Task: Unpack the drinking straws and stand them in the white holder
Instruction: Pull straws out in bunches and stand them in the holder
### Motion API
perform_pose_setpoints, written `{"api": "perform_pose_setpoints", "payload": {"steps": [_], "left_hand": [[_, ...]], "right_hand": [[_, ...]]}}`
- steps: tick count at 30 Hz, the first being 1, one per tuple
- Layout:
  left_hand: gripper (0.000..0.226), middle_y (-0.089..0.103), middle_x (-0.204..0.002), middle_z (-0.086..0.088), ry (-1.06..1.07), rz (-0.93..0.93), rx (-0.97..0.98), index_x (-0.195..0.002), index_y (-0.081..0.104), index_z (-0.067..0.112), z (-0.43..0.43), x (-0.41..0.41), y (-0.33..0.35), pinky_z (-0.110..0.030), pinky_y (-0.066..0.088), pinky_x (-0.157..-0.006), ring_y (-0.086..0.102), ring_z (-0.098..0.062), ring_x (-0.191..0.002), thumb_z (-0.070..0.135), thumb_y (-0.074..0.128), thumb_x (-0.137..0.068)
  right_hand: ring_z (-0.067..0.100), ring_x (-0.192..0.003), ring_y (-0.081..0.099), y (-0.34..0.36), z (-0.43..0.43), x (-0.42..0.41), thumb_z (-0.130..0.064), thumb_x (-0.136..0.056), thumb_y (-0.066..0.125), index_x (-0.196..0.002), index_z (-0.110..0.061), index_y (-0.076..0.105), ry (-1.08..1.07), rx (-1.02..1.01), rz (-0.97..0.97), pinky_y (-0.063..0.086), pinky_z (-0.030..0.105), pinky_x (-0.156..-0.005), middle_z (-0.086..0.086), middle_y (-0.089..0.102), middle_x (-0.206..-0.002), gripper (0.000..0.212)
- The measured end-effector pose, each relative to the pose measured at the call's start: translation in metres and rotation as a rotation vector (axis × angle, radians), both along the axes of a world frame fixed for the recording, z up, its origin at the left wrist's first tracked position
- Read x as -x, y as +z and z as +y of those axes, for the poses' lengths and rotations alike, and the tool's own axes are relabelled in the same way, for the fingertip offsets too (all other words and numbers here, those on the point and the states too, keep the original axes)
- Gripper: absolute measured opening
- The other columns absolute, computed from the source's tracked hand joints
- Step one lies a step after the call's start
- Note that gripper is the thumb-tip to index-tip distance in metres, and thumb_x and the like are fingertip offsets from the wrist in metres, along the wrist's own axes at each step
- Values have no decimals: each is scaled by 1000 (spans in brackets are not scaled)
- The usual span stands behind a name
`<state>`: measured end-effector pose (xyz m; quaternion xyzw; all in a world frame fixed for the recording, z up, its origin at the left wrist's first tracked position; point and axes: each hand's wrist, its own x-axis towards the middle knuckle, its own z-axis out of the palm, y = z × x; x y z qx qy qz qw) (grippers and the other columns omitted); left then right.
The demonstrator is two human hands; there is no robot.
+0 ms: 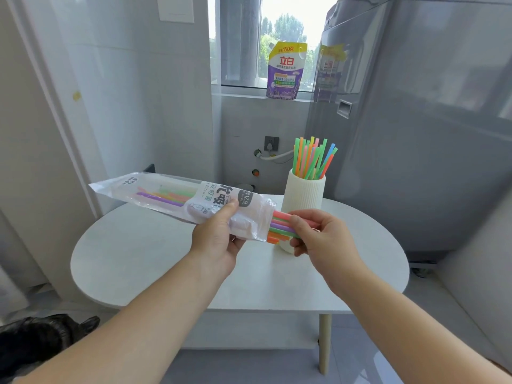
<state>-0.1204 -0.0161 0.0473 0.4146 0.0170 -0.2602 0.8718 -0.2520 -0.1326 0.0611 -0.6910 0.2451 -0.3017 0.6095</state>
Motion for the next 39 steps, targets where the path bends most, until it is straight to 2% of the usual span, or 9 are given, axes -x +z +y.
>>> {"api": "perform_pose_setpoints", "payload": {"steps": [6, 9, 12, 19, 22, 27, 30, 34, 39], "left_hand": [[39, 79, -105, -3, -5, 41, 6, -124, 64, 19, -1, 0, -3, -27, 59, -53, 78, -13, -74, 12, 76, -88], [38, 81, -97, -1, -43, 46, 47, -125, 64, 19, -1, 0, -3, -31, 63, -59, 78, -15, -77, 14, 75, -89], [34, 81, -92, -1, -97, 39, 73, -123, 66, 17, -1, 2, -2, -33, 65, -66, 78, -16, -79, 17, 74, -90], [38, 81, -93, -1, -69, 52, 48, -127, 65, 16, -1, -1, -1, -29, 63, -58, 78, -14, -75, 14, 74, -90], [41, 80, -98, 0, -44, 55, 32, -128, 65, 17, -1, -2, -1, -30, 64, -61, 78, -13, -75, 13, 75, -89], [42, 81, -94, 1, -19, 63, 31, -128, 63, 19, -1, -2, 0, -29, 62, -55, 78, -14, -73, 12, 76, -88], [45, 79, -104, -1, 1, 59, 32, -130, 62, 19, 0, -4, 2, -28, 61, -54, 78, -13, -73, 12, 76, -88], [44, 78, -103, -1, 22, 55, 34, -130, 62, 19, 3, -8, 3, -27, 60, -52, 78, -13, -71, 11, 74, -89], [47, 78, -105, -2, 42, 59, 36, -131, 60, 20, 1, -7, 3, -28, 61, -53, 78, -13, -72, 9, 74, -88]], "right_hand": [[10, -44, 60, 2, 0, 3, -13, -97, 62, -98, -12, 72, -26, 165, 39, 52, 20, -45, 6, 69, -69, 9], [10, -43, 58, 1, 0, 2, -12, -98, 61, -97, -11, 71, 3, 175, 40, 49, 20, -44, 5, 65, -59, 11], [11, -43, 58, 1, 3, 2, -12, -98, 62, -98, -10, 71, 49, 170, 29, 50, 22, -45, 6, 65, -61, 10], [14, -44, 59, 3, -3, 3, -12, -96, 64, -95, -13, 73, 23, 190, 1, 50, 25, -42, 4, 65, -64, 9], [14, -47, 62, 4, -6, 4, -13, -96, 65, -95, -13, 74, 47, 176, 22, 52, 26, -44, 8, 67, -69, 9], [13, -49, 62, 8, -10, 6, -13, -96, 66, -94, -12, 76, 79, 130, 25, 52, 24, -48, 11, 67, -72, 10], [12, -48, 59, 11, -16, 9, -15, -97, 65, -93, -13, 76, 78, 148, 39, 51, 21, -48, 8, 65, -63, 12], [14, -50, 58, 13, -25, 13, -15, -98, 63, -94, -14, 76, 75, 166, 44, 51, 22, -52, 3, 64, -57, 14], [15, -54, 57, 12, -32, 14, -16, -96, 66, -95, -10, 76, 88, -2, 3, 52, 25, -55, 5, 64, -62, 12]]}}
